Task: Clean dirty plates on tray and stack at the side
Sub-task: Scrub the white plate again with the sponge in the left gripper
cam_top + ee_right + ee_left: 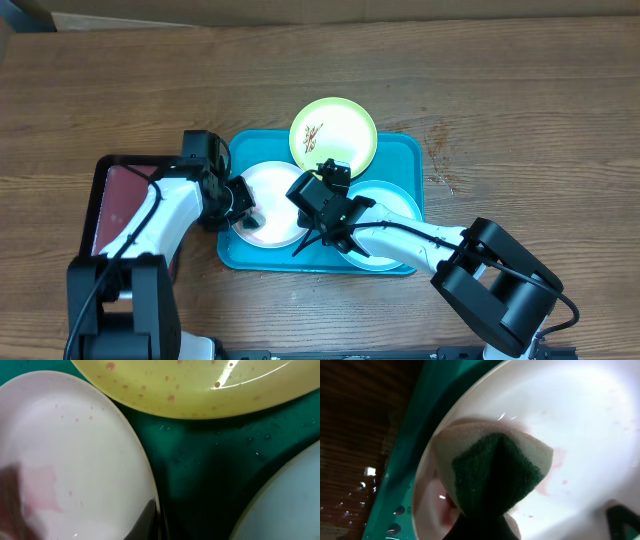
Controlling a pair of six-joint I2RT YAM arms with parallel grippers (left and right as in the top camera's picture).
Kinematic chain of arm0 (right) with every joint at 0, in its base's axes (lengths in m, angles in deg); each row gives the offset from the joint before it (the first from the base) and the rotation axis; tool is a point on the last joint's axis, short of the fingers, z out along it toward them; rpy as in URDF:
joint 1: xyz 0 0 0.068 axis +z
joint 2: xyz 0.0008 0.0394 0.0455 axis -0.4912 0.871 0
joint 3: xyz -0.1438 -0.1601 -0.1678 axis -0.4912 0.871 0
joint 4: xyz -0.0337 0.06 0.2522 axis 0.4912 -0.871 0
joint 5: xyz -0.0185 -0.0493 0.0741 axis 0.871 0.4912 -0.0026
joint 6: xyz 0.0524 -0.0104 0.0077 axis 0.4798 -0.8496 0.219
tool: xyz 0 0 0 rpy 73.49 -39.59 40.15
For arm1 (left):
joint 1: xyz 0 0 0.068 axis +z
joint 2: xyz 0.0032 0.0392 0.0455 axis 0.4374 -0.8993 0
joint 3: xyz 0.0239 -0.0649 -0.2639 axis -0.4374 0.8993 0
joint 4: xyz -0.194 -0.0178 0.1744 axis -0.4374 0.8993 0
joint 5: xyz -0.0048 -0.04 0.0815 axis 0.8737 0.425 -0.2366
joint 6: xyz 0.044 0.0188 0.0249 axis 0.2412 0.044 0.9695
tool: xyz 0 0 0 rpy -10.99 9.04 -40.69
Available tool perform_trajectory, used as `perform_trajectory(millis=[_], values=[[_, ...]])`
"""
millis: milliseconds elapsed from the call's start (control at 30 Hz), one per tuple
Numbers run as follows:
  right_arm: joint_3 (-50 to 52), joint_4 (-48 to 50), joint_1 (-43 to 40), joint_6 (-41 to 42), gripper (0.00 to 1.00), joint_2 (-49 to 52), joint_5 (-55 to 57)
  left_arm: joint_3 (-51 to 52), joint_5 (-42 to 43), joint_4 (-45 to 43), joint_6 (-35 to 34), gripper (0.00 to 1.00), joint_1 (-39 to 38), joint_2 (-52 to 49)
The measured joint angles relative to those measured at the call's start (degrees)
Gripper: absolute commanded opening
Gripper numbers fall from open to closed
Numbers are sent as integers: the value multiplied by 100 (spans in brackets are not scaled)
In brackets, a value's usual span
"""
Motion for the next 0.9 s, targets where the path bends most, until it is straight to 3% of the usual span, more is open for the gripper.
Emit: perform_trajectory(millis=[333,567,900], values=[[-2,2,-15,26,4,9,-4,-59,-382,-240,227,4,-142,-372],[-55,59,-9,66,4,44,-144,-306,-1585,-229,271,4,-262,-437],[-79,-2,-13,35,4,61,-181,-1362,-2142,-66,317,4,-186,-507]])
